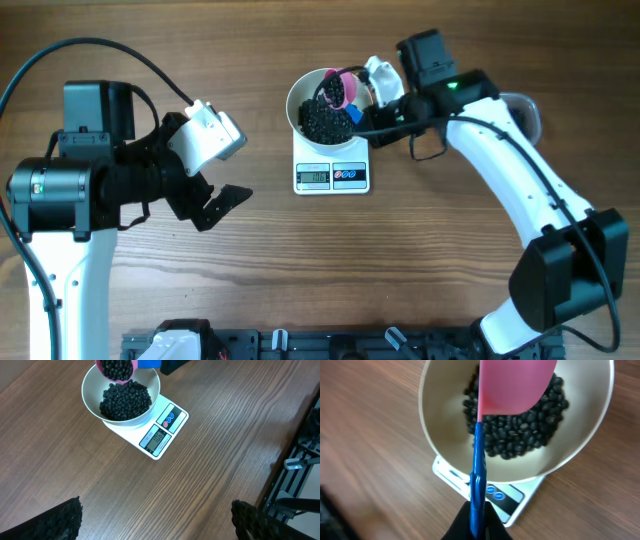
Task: Scoop item into bowl and weigh 150g on scale
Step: 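Lift the filled scoop and carry it left over the cream bowl, then tilt the scoop slowly with the right gripper, trickling beans into the bowl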
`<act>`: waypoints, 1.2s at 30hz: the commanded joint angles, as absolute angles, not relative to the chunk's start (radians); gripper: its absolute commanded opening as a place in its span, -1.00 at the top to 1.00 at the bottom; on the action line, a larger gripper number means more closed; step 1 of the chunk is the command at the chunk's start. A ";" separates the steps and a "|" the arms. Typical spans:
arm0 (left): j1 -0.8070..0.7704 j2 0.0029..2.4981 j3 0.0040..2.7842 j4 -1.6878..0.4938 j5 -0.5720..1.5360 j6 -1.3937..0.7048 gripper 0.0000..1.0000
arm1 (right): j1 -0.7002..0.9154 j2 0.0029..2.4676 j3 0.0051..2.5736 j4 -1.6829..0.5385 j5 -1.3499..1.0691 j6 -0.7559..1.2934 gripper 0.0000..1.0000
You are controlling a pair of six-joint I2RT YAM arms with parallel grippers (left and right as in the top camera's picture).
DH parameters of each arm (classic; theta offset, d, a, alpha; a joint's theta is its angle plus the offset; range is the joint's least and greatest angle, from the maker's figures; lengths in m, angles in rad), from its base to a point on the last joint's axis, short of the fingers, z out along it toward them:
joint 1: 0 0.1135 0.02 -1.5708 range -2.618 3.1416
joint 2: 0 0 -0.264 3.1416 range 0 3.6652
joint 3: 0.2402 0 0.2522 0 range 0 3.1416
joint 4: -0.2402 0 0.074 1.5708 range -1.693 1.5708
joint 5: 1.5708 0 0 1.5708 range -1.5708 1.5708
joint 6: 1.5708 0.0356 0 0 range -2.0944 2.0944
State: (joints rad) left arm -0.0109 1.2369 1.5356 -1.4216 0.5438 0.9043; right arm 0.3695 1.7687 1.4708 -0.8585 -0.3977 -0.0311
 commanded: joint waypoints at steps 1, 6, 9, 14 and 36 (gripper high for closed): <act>-0.004 1.234 1.550 -1.422 0.544 0.920 -1.00 | 0.409 1.737 1.502 -0.854 -0.249 -0.057 0.91; -0.004 1.234 1.550 -1.422 0.544 0.920 -1.00 | 0.432 1.736 1.502 -0.854 -0.198 -0.059 0.91; -0.004 1.234 1.550 -1.422 0.544 0.920 -1.00 | 0.435 1.734 1.502 -0.854 -0.198 -0.060 0.91; -0.004 1.234 1.550 -1.422 0.544 0.920 -1.00 | 0.435 1.718 1.502 -0.854 -0.179 -0.060 0.91; -0.004 1.234 1.550 -1.422 0.544 0.920 -1.00 | 0.435 1.679 1.500 -0.871 -0.154 0.000 0.91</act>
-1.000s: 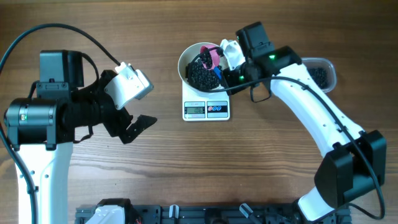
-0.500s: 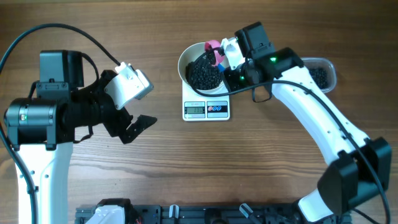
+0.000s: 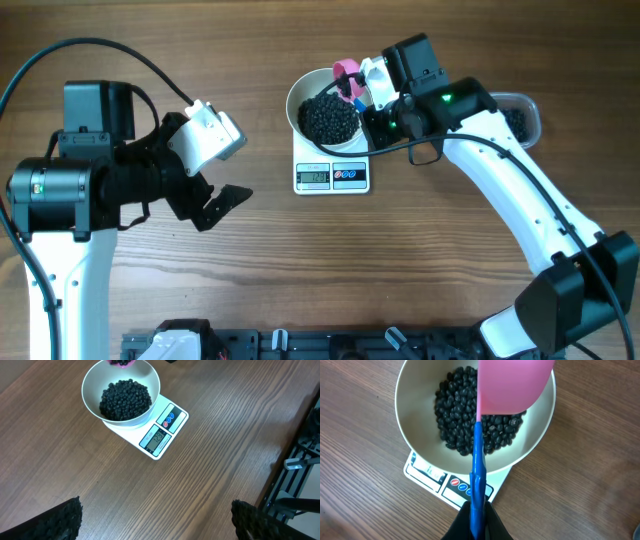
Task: Scoop item into bowl and weigh 150g on scale
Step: 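Tilt the scoop slowly with the right gripper, trickling beans into the bowl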
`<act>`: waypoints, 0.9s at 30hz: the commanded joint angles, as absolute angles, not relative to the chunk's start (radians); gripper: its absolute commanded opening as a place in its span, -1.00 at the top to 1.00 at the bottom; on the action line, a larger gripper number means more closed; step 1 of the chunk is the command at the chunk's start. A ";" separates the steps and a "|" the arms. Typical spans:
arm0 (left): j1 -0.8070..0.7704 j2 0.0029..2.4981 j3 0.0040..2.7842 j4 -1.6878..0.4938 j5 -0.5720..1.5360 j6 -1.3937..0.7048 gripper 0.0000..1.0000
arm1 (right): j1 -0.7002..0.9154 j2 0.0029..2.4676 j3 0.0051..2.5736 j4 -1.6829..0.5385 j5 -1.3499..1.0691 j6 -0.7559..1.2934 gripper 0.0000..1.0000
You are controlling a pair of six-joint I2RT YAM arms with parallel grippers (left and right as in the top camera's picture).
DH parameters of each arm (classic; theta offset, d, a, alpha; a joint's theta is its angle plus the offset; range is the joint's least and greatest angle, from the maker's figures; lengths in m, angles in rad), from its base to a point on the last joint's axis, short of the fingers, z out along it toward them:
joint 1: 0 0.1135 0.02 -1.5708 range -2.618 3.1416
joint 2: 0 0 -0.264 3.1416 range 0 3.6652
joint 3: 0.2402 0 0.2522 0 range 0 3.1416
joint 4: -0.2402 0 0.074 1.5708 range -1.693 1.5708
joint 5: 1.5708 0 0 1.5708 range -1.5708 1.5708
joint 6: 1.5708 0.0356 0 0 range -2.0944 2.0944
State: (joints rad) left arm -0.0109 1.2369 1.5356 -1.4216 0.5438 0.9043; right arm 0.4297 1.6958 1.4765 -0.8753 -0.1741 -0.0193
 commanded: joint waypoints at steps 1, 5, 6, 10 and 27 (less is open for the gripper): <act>-0.004 1.234 1.550 -1.422 0.544 0.920 -1.00 | 0.435 1.679 1.500 -0.870 -0.154 0.001 0.91; -0.004 1.234 1.550 -1.422 0.544 0.920 -1.00 | 0.435 1.677 1.502 -0.870 -0.158 0.009 0.91; -0.004 1.234 1.550 -1.422 0.544 0.920 -1.00 | 0.435 1.677 1.502 -0.870 -0.158 0.011 0.91; -0.004 1.234 1.550 -1.422 0.544 0.920 -1.00 | 0.435 1.678 1.501 -0.867 -0.157 0.007 0.91; -0.004 1.234 1.550 -1.422 0.544 0.920 -1.00 | 0.439 1.678 1.518 -0.858 -0.162 0.116 0.91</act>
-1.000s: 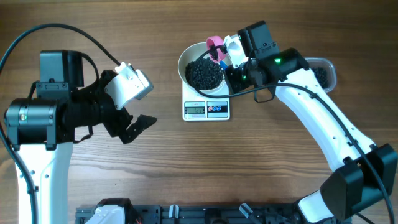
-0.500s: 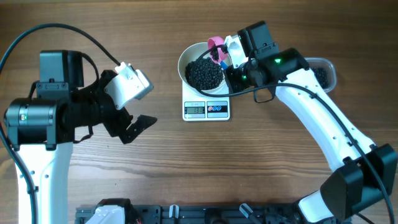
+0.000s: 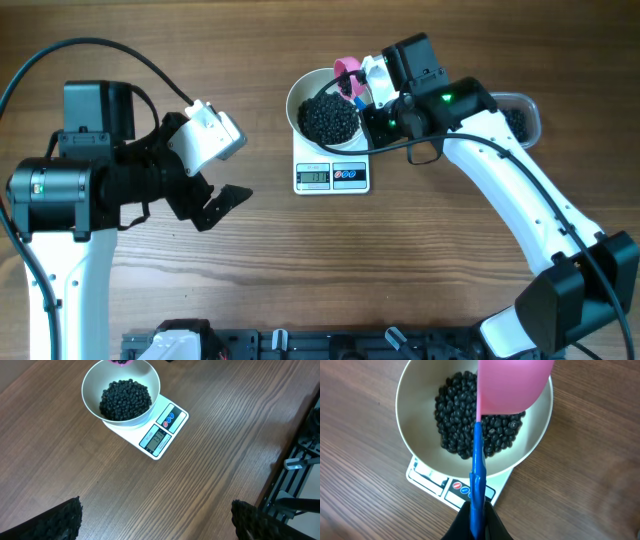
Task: Scoop item into bowl and weigh 150g on scale
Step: 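Tilt the scoop slowly with the right gripper, trickling beans into the bowl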
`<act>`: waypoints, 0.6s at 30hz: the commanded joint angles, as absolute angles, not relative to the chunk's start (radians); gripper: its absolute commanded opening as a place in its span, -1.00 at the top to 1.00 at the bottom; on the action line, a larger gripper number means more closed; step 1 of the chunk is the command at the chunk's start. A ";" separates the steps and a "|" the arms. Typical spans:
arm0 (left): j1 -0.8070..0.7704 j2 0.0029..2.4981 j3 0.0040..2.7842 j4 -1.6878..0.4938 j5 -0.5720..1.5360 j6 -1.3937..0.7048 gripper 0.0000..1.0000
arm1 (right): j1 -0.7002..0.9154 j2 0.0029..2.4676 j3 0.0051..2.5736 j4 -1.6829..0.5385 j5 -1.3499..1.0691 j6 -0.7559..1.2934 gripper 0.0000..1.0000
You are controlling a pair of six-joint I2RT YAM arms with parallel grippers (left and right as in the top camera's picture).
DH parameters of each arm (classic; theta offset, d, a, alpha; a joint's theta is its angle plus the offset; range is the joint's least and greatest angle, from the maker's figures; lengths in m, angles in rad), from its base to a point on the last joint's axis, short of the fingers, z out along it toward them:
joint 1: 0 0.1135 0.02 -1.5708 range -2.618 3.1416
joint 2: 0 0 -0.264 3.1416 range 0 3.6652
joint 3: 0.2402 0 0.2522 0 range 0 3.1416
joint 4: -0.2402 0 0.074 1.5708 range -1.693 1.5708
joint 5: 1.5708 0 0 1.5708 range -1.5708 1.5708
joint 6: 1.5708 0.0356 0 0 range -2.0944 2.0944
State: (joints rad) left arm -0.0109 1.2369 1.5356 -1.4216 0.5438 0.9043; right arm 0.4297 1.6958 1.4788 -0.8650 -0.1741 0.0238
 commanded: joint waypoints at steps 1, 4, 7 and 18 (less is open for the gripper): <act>-0.004 1.234 1.550 -1.422 0.544 0.920 -1.00 | 0.446 1.684 1.513 -0.862 -0.161 0.118 0.91; -0.004 1.234 1.550 -1.422 0.544 0.920 -1.00 | 0.479 1.704 1.505 -0.900 -0.120 0.068 0.91; -0.004 1.234 1.550 -1.422 0.544 0.920 -1.00 | 0.488 1.700 1.510 -0.896 -0.102 0.076 0.91; -0.004 1.234 1.550 -1.422 0.544 0.920 -1.00 | 0.504 1.708 1.538 -0.911 0.019 0.027 0.91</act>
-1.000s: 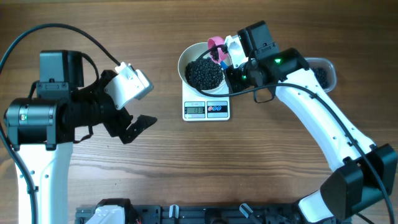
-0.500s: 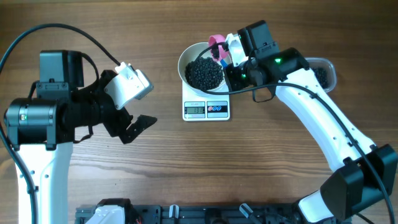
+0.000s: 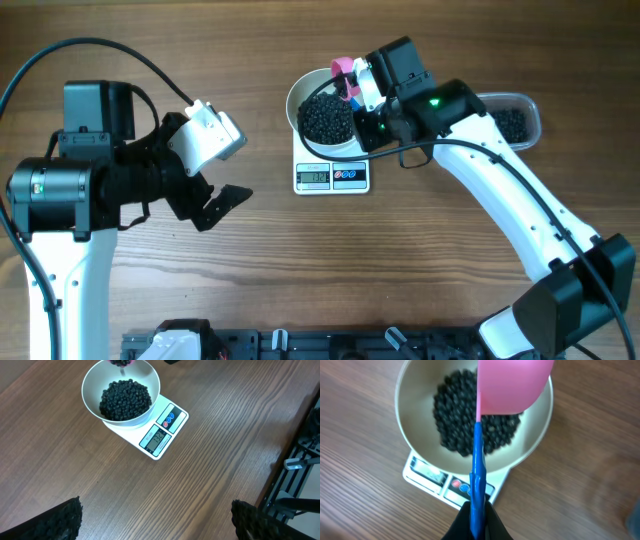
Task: Scoop item into bowl and weigh 150g on scale
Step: 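Tilt the scoop slowly with the right gripper, trickling beans into the bowl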
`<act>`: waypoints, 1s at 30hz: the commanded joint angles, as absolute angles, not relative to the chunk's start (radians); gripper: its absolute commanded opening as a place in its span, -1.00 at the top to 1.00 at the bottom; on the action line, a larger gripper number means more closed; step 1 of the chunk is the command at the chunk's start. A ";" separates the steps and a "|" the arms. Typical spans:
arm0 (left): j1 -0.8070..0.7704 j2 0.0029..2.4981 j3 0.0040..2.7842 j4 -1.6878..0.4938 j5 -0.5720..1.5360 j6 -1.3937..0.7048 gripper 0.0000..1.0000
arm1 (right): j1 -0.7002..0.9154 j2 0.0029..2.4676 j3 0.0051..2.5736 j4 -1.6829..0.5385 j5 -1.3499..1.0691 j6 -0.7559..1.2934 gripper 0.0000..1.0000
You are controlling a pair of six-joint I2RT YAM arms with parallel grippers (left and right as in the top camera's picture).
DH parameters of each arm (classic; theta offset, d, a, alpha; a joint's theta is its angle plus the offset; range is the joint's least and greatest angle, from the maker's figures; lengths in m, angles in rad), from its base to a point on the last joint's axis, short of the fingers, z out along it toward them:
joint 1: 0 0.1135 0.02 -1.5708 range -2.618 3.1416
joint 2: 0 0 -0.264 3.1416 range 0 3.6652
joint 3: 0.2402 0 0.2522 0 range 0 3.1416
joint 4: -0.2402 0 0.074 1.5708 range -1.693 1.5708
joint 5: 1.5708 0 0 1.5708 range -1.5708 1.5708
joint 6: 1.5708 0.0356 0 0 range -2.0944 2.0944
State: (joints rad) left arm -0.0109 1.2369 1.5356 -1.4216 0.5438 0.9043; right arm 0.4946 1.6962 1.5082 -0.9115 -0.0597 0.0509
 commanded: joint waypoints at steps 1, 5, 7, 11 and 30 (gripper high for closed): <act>-0.004 1.234 1.550 -1.422 0.544 0.920 -1.00 | 0.506 1.703 1.551 -0.907 0.014 0.032 0.90; -0.004 1.234 1.550 -1.422 0.544 0.920 -1.00 | 0.511 1.715 1.534 -0.916 0.033 0.023 0.91; -0.004 1.234 1.550 -1.422 0.544 0.920 -1.00 | 0.511 1.718 1.538 -0.918 0.028 0.020 0.91; -0.004 1.234 1.550 -1.422 0.544 0.920 -1.00 | 0.513 1.713 1.560 -0.923 0.004 0.027 0.91; -0.004 1.234 1.550 -1.422 0.544 0.920 -1.00 | 0.514 1.717 1.592 -1.007 -0.013 0.026 0.91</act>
